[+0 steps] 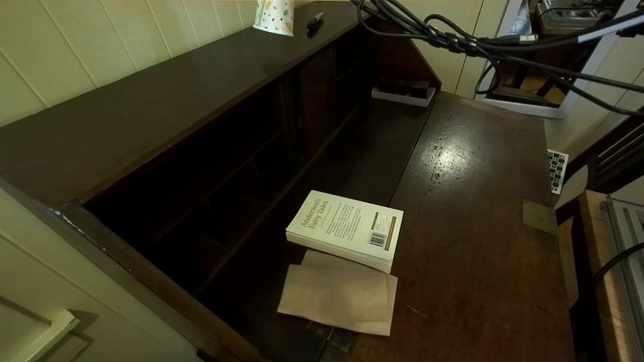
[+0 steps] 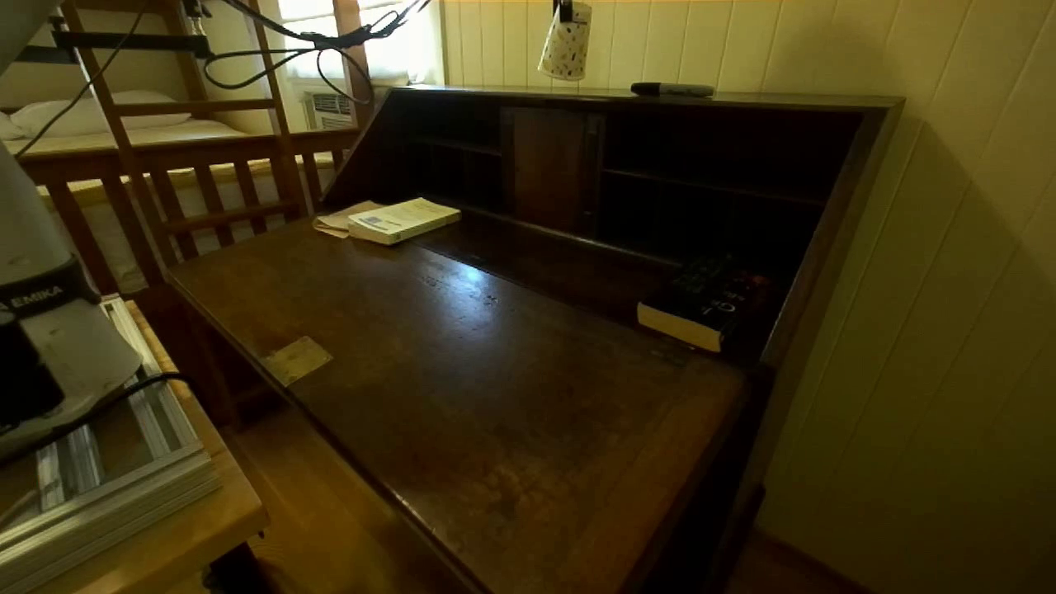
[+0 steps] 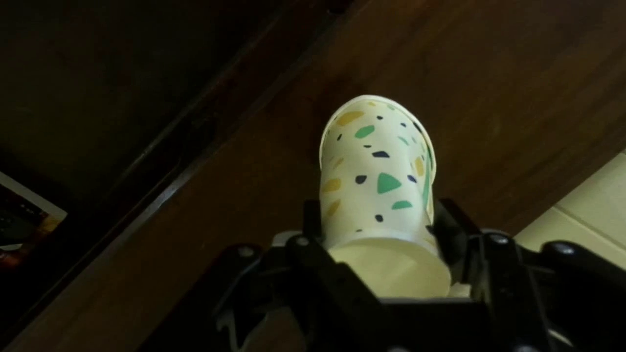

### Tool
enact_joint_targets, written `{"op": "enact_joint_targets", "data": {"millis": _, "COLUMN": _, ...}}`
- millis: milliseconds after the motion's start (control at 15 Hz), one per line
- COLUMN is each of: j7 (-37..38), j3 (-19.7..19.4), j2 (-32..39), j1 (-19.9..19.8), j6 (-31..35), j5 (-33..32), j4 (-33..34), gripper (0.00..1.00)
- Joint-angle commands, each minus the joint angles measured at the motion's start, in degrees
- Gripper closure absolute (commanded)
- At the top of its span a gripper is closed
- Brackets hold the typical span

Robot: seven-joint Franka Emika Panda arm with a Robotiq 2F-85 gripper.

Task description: Take the marker out of the coffee cup then place the coffee cup upside down.

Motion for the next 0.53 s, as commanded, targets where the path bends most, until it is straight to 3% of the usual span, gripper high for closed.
{"op": "enact_joint_targets", "data": {"millis": 0, "j7": -0.9, "j3": -0.1, "j2": 1.7, "j1": -0.2, "j6": -2.1, "j5": 0.2, "j4": 1.1, "gripper": 0.42}}
{"op": "enact_joint_targets", "data": {"millis": 133, "j7": -1.1, "j3": -0.3, "j2": 2.4, "j1": -0.1, "j6": -1.9, "j5": 0.0, "j4": 1.3, "gripper": 0.38}}
{"op": "enact_joint_targets", "data": {"millis": 267, "j7": -1.3, "j3": -0.3, "j2": 1.5, "j1": -0.1, "j6": -0.8, "j5": 0.0, "j4": 0.1, "gripper": 0.13}}
{"op": "enact_joint_targets", "data": {"millis": 467, "j7": -1.5, "j3": -0.2, "j2": 1.5, "j1": -0.2, "j6": -0.6, "j5": 0.2, "j4": 0.7, "gripper": 0.0}}
